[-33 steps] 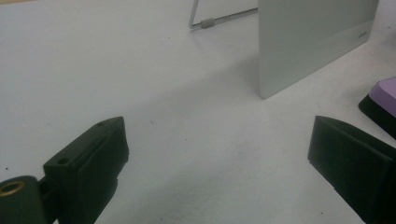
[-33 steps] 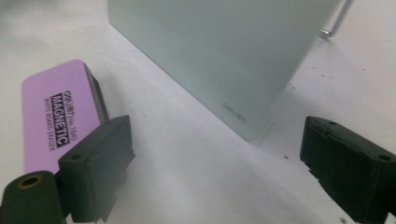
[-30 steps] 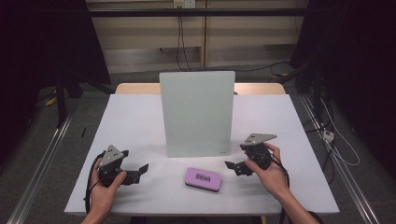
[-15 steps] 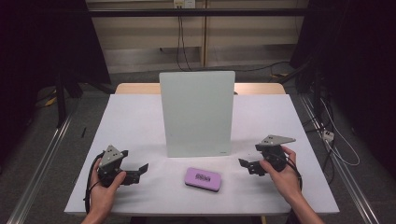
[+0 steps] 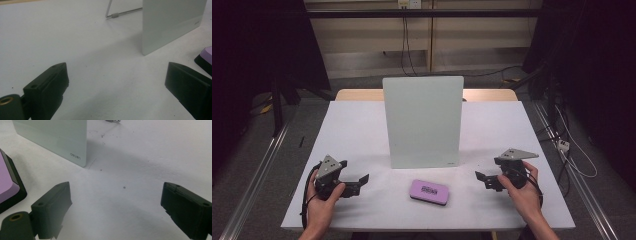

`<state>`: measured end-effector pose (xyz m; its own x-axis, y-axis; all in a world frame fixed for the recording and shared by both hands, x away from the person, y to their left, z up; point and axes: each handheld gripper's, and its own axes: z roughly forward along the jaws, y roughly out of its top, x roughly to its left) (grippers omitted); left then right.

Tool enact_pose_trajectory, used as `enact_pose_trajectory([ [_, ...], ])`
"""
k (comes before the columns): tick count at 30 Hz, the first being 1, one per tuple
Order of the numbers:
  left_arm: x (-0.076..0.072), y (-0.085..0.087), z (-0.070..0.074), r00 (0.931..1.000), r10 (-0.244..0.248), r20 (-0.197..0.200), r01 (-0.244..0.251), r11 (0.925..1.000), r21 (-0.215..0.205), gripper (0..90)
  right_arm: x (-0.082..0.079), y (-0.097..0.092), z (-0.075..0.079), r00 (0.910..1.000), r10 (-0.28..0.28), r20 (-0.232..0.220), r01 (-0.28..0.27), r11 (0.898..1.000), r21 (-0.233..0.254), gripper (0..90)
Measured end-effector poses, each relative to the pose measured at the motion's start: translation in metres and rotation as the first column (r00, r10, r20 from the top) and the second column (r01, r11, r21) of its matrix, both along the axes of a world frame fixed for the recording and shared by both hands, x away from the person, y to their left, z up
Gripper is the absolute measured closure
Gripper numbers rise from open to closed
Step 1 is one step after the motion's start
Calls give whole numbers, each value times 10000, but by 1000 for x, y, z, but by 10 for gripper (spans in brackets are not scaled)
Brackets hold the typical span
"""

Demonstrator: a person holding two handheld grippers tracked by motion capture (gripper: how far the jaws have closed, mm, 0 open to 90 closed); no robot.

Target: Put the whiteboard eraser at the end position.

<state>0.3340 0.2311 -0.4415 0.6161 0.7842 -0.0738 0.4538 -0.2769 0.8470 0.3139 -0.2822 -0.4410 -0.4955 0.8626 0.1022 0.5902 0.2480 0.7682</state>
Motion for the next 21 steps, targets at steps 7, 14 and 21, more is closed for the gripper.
enact_pose_trajectory([
  [7, 1, 0, 0, 10000, 14, 51, -14, 10000, -74, 49, -2, -7, -6, 9996, -282, -55, 282, 9996, 26, 97],
  [14, 6, -1, 0, 10000, -81, -1, 81, 10000, 11, 49, -13, -15, -13, 9982, -592, 44, 591, 9979, 251, 101],
  [21, 8, -3, -1, 9999, -93, -117, 91, 9999, -145, 49, -18, -19, -10, 9958, -856, 327, 835, 9947, 599, 97],
])
